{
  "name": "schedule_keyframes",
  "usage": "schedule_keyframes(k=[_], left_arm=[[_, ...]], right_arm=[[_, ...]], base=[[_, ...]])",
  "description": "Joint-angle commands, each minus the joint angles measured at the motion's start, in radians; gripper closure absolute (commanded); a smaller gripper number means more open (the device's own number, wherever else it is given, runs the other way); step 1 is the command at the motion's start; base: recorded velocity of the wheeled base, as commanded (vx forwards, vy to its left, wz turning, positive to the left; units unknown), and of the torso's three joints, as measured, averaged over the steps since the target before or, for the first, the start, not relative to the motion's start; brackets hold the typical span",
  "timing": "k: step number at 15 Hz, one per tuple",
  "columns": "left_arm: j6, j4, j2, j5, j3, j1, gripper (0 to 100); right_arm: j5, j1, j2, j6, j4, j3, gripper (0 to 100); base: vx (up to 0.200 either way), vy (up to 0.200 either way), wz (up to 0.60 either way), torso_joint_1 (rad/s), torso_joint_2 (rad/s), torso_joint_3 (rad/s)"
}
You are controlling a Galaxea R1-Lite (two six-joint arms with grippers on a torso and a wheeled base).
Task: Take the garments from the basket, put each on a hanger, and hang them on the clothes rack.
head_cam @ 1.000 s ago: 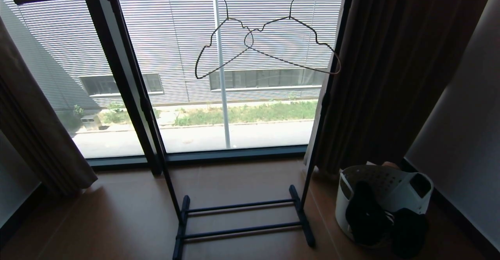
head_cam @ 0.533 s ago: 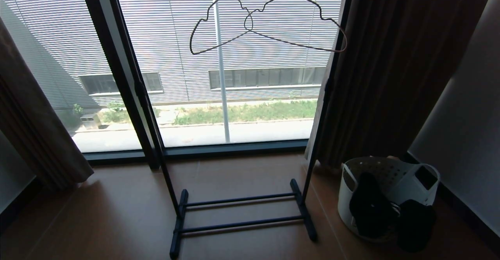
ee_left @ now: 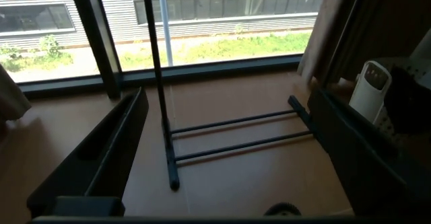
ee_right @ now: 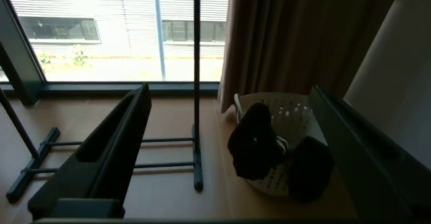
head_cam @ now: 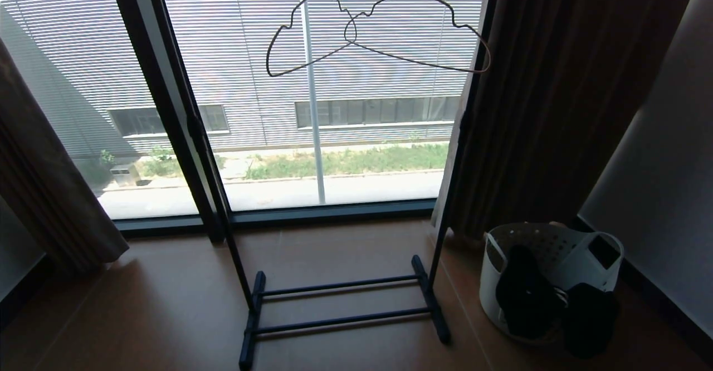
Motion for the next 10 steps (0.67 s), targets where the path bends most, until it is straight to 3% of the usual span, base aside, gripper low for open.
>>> schedule_keyframes(k=[1, 3, 10], left_arm=[[0.0, 0.0, 0.001, 0.001, 0.0, 0.0, 0], [0.0, 0.0, 0.001, 0.001, 0.0, 0.0, 0], [0.0, 0.0, 0.001, 0.0, 0.0, 0.0, 0]], right_arm=[[0.0, 0.0, 0.0, 0.0, -0.001, 0.0, 0], [0.0, 0.0, 0.0, 0.0, -0.001, 0.0, 0], [0.0, 0.0, 0.0, 0.0, -0.001, 0.0, 0]], base=[[0.0, 0.0, -0.6, 0.002, 0.0, 0.002], [0.0, 0.0, -0.6, 0.002, 0.0, 0.002], [0.0, 0.0, 0.0, 0.0, 0.0, 0.0]])
